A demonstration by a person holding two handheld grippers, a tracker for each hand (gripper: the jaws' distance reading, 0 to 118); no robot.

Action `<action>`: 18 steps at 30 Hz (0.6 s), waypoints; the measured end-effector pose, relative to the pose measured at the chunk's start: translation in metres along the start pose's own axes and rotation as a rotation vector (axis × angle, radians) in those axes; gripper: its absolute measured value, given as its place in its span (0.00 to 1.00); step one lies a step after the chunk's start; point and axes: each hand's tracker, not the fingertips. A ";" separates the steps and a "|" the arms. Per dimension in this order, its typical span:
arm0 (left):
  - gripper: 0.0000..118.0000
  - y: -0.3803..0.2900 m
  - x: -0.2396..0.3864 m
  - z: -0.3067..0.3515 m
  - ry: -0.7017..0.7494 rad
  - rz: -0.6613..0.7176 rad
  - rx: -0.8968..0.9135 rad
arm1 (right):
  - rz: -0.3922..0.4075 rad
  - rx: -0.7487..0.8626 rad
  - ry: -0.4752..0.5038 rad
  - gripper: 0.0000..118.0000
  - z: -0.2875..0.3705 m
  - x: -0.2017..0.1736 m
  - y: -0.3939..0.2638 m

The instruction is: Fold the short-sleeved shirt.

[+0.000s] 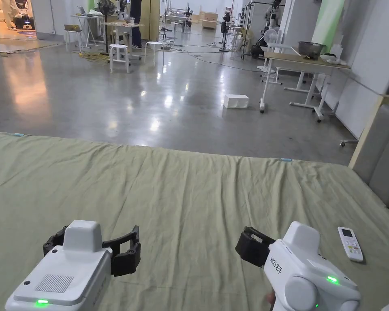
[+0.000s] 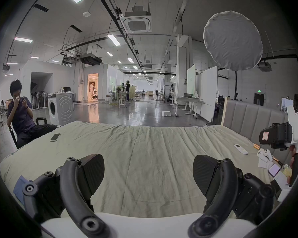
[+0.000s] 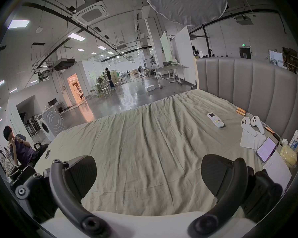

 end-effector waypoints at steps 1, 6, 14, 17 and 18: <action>0.88 0.000 0.000 0.000 -0.003 -0.002 0.002 | 0.002 -0.004 0.002 1.00 0.000 0.000 0.000; 0.88 0.001 -0.001 0.001 -0.006 0.004 0.000 | 0.007 -0.010 0.024 1.00 0.002 0.000 -0.001; 0.88 -0.001 -0.002 0.000 -0.011 0.006 -0.007 | 0.001 -0.025 0.023 1.00 -0.001 -0.001 0.003; 0.88 -0.001 -0.001 -0.001 -0.015 0.004 -0.013 | 0.033 -0.019 0.005 1.00 -0.001 -0.004 0.003; 0.88 -0.001 -0.001 0.000 -0.017 0.001 -0.013 | 0.035 -0.014 -0.001 1.00 -0.002 -0.005 0.002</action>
